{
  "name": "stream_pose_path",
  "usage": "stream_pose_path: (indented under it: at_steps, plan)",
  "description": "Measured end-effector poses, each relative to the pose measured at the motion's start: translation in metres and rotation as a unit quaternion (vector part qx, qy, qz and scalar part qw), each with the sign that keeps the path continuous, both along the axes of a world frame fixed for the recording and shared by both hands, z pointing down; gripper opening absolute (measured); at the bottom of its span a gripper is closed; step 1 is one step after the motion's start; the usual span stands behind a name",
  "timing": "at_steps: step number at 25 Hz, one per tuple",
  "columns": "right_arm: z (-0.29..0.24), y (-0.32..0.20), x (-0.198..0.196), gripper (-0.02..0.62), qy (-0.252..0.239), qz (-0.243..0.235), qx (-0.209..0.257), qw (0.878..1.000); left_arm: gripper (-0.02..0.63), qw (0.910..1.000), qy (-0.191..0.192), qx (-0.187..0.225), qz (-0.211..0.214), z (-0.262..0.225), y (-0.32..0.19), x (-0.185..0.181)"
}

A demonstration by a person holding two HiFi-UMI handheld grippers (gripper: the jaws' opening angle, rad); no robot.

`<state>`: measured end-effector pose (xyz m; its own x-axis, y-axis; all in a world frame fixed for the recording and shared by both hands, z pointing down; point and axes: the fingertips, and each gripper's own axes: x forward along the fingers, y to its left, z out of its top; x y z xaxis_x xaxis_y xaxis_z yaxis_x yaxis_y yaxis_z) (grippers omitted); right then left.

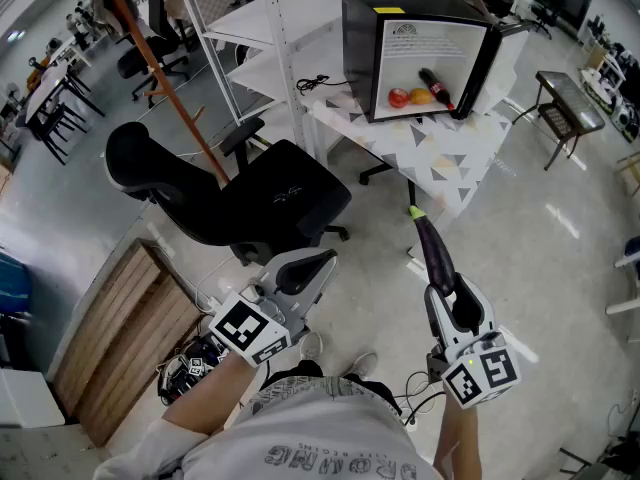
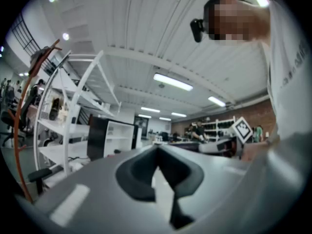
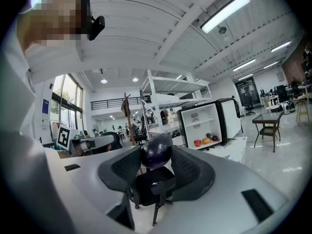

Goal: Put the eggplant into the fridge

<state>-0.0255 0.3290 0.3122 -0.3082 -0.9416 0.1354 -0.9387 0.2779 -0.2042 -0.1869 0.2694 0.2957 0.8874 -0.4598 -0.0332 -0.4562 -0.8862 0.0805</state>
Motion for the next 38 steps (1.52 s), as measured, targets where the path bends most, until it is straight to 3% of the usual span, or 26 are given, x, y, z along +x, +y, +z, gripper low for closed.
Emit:
stream_pose_path:
  at_steps: [12,29,38]
  plan:
    - [0.0,0.007,0.022,0.191,-0.025,0.006,0.012,1.0,0.008,1.0,-0.005,0.002,0.0,-0.001,0.008,0.016]
    - [0.005,0.034,0.078,0.19,-0.026,-0.017,0.024,0.999,0.008,0.9994,-0.027,0.022,-0.007,0.0,0.049,0.075]
    - [0.014,0.03,0.1,0.19,-0.023,-0.02,0.014,0.999,0.008,0.9994,-0.026,0.016,-0.015,0.006,0.042,0.094]
